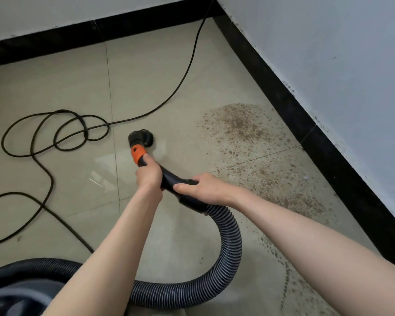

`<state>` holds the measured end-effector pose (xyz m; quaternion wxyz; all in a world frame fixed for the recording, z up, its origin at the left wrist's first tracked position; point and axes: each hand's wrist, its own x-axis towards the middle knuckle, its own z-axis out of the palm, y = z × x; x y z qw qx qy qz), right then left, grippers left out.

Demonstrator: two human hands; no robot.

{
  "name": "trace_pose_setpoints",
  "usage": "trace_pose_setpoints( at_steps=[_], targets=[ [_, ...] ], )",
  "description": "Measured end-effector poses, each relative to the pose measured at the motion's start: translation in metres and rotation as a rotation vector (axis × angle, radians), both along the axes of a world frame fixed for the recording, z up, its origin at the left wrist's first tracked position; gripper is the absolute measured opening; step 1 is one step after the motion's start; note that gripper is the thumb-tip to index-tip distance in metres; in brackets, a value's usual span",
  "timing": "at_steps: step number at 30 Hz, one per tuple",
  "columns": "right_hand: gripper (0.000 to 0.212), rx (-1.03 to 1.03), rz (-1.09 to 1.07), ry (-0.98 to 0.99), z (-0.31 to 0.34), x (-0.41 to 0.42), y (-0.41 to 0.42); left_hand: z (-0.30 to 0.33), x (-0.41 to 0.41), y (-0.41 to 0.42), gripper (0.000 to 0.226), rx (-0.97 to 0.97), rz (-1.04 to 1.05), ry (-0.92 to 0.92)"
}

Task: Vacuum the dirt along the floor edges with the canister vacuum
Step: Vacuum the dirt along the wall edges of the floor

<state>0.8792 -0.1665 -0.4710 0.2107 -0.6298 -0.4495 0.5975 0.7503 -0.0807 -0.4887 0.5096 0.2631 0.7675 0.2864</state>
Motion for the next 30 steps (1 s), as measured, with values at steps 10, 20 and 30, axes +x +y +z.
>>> trace_pose_setpoints(
  at_steps=[10, 20, 30],
  targets=[
    [0.048, 0.002, -0.267, -0.015, -0.012, 0.011, -0.019, 0.010, 0.036, 0.006, 0.057, 0.006, -0.196, -0.070],
    [0.043, -0.006, -0.391, 0.029, -0.029, 0.038, -0.094, -0.014, 0.070, -0.062, 0.063, -0.008, -0.327, -0.053],
    [0.037, 0.030, -0.438, -0.040, -0.036, 0.046, -0.055, -0.010, 0.098, -0.016, 0.060, -0.009, -0.427, 0.004]
  ],
)
